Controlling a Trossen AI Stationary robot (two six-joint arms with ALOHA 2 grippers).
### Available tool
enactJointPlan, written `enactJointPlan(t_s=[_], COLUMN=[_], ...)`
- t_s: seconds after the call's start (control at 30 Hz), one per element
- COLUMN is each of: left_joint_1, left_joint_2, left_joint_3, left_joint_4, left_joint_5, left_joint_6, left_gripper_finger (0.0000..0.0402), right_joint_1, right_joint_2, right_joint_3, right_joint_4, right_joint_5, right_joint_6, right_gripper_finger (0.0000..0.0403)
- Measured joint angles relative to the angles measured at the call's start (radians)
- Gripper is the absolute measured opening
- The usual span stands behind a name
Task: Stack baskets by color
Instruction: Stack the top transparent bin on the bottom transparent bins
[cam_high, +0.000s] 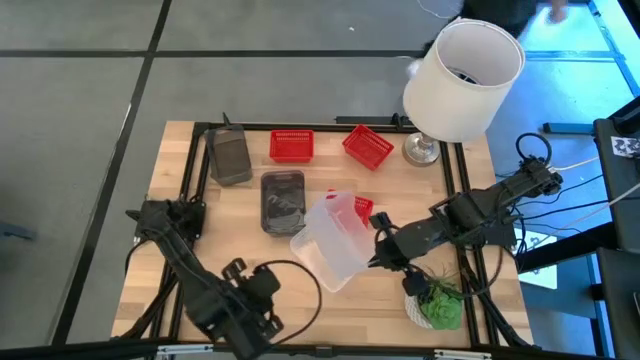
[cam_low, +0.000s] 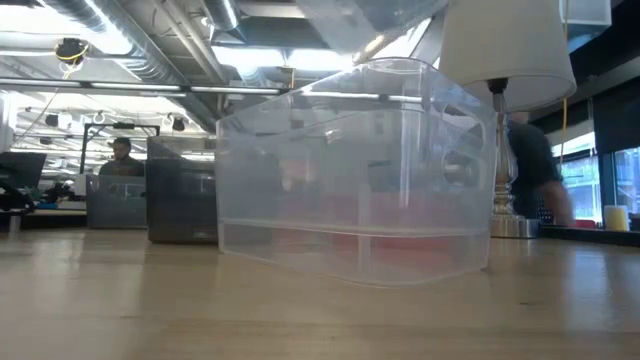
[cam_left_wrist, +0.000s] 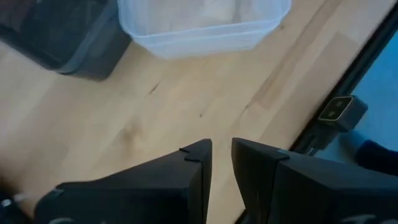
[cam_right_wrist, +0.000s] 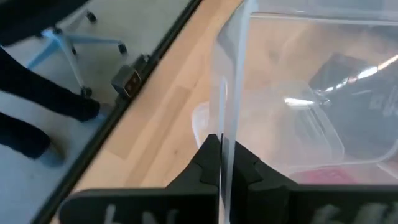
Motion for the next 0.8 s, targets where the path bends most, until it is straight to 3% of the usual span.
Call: enactJointPlan(t_s=[0.5, 0.8], left_joint_1=[-0.032, -0.032], left_joint_2=[-0.042, -0.042], left_joint_3=[0.0, 0.0], left_joint_4=[0.0, 0.0], left_joint_5=[-0.058, -0.058], left_joint_6=[-0.028, -0.023], left_gripper_finger=[0.0053, 0.0053], right_joint_1=[-0.119, -0.121], right_joint_2=[0.296, 0.349], right_joint_3=[0.0, 0.001], right_joint_4=[-0.003, -0.052], right_joint_5=[-0.205, -0.267], right_joint_6=[-0.134, -0.147], right_gripper_finger=[0.0, 0.0])
